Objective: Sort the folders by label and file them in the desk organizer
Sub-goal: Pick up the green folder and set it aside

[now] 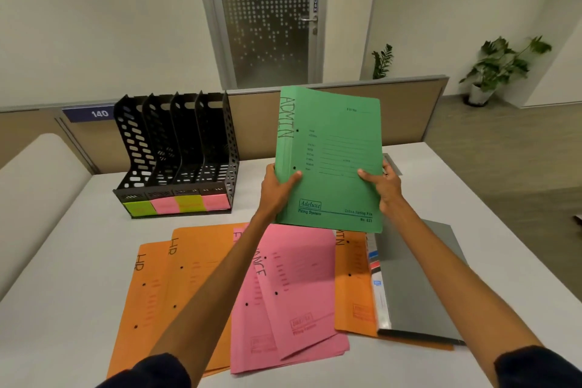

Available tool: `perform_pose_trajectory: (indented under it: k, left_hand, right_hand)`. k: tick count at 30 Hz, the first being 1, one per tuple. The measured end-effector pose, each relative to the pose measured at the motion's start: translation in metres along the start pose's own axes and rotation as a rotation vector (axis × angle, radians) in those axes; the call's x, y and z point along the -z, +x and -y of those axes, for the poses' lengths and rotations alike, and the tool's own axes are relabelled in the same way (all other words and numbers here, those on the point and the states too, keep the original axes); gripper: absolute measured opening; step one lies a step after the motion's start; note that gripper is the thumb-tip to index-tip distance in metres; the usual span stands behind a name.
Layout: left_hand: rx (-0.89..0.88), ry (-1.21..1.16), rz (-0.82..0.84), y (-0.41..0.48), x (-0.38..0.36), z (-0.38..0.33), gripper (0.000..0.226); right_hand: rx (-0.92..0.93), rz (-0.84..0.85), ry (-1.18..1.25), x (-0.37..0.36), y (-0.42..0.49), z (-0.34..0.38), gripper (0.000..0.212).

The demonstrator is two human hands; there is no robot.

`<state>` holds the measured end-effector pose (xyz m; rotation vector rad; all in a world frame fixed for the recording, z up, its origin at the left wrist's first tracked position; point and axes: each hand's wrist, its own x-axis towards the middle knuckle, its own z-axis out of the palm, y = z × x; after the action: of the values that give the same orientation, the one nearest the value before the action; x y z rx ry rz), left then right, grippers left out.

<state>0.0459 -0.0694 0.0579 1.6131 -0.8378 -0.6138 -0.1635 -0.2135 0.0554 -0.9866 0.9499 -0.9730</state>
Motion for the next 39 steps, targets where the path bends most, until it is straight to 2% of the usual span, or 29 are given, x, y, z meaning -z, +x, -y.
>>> perform_pose_trajectory:
  k: [3,7,10,19,23,28,32,36,39]
  left_hand:
    - [-0.036,-0.049,-0.017,0.0,-0.027,-0.002,0.041]
    - [-0.029,-0.147,-0.012,0.008,-0.064,-0.005,0.036]
    - [0.001,-0.186,-0.005,0.016,-0.093,-0.005,0.041]
    - [0.018,-0.013,0.09,0.04,-0.187,0.006,0.043]
    - [-0.022,0.133,0.204,0.059,-0.223,0.016,0.033]
    - [-0.037,0.314,0.345,0.088,-0.269,0.027,0.039]
    - [0.024,0.335,0.409,0.117,-0.307,0.033,0.041]
    - [0.16,0.275,0.508,0.142,-0.338,0.047,0.049]
    - [0.248,0.286,0.517,0.158,-0.357,0.06,0.055]
  right_hand:
    - [0.002,0.039,-0.059,0.023,0.009,0.01,0.052]
    - [-0.018,0.096,-0.167,0.058,0.021,0.017,0.08]
    - [-0.028,0.086,-0.289,0.086,0.029,0.016,0.079]
    - [0.044,-0.129,-0.537,0.156,0.078,0.02,0.073]
    - [0.033,-0.2,-0.593,0.191,0.111,0.027,0.07]
    - [-0.018,-0.248,-0.701,0.229,0.162,0.032,0.062]
    - [-0.04,-0.272,-0.738,0.253,0.204,0.03,0.056]
    - [-0.051,-0.271,-0.806,0.273,0.245,0.02,0.054]
    - [-0.056,-0.272,-0.86,0.282,0.271,0.007,0.055]
